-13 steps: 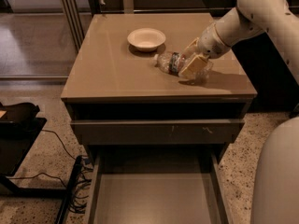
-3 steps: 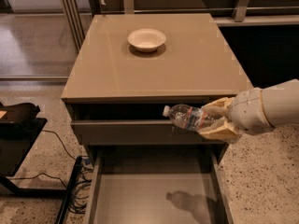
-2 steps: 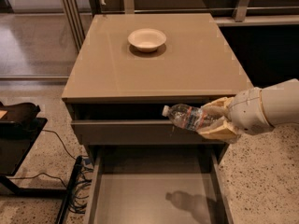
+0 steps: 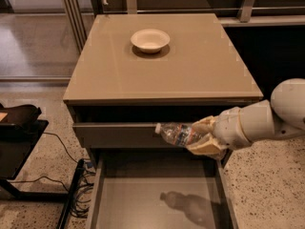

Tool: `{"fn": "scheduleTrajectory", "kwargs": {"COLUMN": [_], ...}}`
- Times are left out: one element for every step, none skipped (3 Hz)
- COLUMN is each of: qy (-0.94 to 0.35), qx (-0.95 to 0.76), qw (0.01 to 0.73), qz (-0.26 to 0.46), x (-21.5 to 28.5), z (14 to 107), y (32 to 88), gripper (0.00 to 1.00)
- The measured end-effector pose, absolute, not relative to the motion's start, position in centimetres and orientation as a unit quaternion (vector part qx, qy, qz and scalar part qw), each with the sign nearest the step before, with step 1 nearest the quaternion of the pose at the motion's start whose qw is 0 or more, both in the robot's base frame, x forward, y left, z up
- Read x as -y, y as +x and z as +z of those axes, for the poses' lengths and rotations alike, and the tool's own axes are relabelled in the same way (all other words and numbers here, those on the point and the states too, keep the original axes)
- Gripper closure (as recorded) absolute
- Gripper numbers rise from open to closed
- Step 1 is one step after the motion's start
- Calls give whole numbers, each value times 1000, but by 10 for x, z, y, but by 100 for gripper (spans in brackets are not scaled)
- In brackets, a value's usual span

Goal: Place water bottle into middle drawer

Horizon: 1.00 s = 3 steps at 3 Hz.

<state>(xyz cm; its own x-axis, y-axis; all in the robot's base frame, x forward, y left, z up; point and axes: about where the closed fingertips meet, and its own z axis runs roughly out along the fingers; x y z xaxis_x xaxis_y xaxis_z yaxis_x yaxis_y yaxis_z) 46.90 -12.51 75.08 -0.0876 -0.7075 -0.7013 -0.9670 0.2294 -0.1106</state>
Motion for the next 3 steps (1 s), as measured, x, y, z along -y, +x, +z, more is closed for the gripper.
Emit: {"fn": "scheduleTrajectory", "kwargs": {"qy": [-569, -553, -547], "qx": [-729, -739, -743], "qw": [310, 320, 340], "qz": [222, 214, 182], "x": [115, 116, 125], "z": [673, 618, 576], "y": [460, 445, 444], "gripper": [100, 100, 100]}}
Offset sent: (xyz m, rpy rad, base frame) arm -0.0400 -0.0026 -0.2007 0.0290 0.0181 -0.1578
